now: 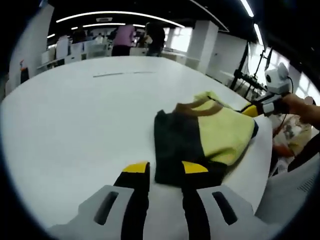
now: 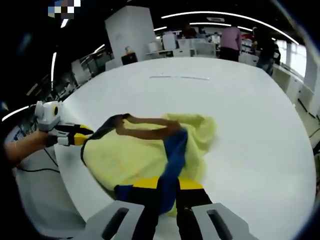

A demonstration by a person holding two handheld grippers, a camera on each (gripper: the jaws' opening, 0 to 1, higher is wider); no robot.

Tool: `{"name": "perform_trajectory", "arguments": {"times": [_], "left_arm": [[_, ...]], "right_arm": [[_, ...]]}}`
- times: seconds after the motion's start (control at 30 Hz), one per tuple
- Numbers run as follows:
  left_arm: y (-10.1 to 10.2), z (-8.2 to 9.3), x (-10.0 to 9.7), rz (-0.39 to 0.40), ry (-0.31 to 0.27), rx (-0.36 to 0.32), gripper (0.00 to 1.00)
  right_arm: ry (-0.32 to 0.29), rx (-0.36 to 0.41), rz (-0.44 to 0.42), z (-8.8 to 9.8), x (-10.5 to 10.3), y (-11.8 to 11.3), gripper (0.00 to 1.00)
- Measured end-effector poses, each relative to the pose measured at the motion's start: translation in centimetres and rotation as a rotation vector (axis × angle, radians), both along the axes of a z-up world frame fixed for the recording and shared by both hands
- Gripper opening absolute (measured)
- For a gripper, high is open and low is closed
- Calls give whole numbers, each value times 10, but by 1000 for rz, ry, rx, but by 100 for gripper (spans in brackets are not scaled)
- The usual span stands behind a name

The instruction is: Fold the garment on the visible template until the final outline fits inside the template.

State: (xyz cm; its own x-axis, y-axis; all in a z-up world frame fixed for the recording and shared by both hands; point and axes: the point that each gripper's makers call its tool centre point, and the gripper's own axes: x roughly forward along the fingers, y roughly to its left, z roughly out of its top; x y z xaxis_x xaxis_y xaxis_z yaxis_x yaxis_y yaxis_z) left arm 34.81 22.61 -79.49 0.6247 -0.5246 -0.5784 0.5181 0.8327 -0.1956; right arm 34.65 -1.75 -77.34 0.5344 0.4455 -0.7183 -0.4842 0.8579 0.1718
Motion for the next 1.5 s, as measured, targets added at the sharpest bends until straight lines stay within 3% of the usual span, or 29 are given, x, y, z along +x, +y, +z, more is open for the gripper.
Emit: {"name": "perform_trajectory", "arguments": {"times": [0.33,0.63,0.9,1.23,1.5], "left_arm": [[-1,-5,-1,-27,2,48,10],[3,-5,3,9,-3,68,0],[4,3,2,4,-43,96,0],[6,39,4,29,-129,61,0],[3,75,12,54,-209,12,0]], "right_arm": [[0,1,-8,0,-1,1,0],[0,-3,-7,-1,-2,-1,0],[-26,14,-34,12,-3,-5,0],[-67,45,-67,28,0,-9,0],[-131,56,-65,53,8,-8,0]]}}
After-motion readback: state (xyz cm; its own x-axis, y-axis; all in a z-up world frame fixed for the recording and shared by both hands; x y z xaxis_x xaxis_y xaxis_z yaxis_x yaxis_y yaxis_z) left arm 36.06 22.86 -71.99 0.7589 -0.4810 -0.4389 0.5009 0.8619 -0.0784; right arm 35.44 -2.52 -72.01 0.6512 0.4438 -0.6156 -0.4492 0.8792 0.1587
